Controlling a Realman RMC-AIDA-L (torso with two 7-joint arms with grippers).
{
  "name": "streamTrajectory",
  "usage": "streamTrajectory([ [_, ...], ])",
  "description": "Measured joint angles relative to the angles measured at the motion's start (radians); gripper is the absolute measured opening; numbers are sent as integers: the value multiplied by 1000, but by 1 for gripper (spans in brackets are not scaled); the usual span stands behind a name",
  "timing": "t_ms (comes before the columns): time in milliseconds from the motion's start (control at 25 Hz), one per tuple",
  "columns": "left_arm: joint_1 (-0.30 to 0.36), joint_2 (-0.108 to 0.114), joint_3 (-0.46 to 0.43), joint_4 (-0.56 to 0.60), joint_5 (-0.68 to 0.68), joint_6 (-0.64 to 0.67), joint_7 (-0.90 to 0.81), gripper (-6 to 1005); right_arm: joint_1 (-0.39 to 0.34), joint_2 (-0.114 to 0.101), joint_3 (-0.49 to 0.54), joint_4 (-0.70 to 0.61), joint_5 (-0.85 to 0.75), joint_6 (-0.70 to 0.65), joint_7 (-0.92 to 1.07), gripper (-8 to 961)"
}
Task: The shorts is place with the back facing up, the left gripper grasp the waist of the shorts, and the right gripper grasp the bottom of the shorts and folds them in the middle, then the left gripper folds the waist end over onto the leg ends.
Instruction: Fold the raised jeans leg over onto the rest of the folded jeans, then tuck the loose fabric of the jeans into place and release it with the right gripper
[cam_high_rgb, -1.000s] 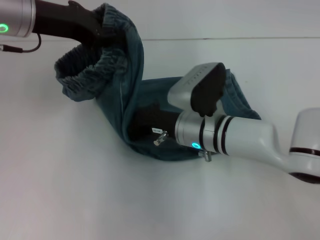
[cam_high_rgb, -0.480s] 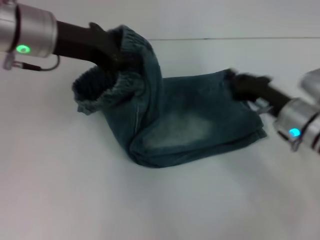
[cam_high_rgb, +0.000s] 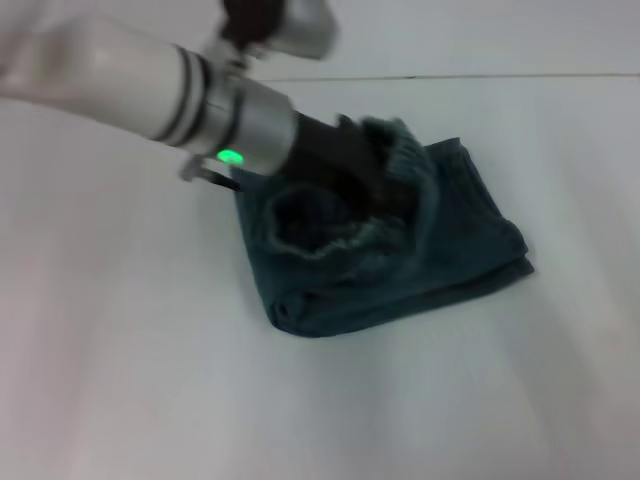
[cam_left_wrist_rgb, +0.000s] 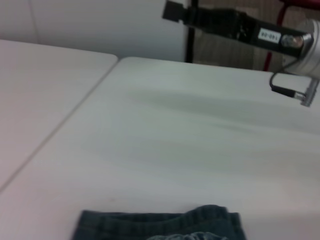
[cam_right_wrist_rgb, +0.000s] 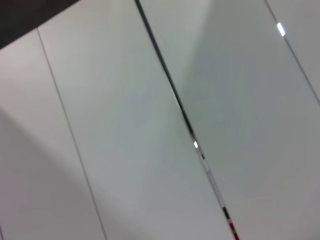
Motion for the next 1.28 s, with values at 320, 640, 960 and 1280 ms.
streamTrajectory([
  [320, -82, -10, 386, -188, -136, -346, -6, 210, 3, 5, -7, 25, -3, 41, -1, 50],
  [640, -53, -10, 488, -175, -253, -458, -5, 306, 3, 4, -65, 41, -9, 80, -1, 57],
  [960, 11, -10, 431, -103, -348, -447, 39, 719, 8, 4, -91, 43, -8, 112, -1, 65],
  [1280, 55, -2, 268, -101, -458, -317, 135, 860, 8, 4, -104, 42, -8, 138, 0, 72],
])
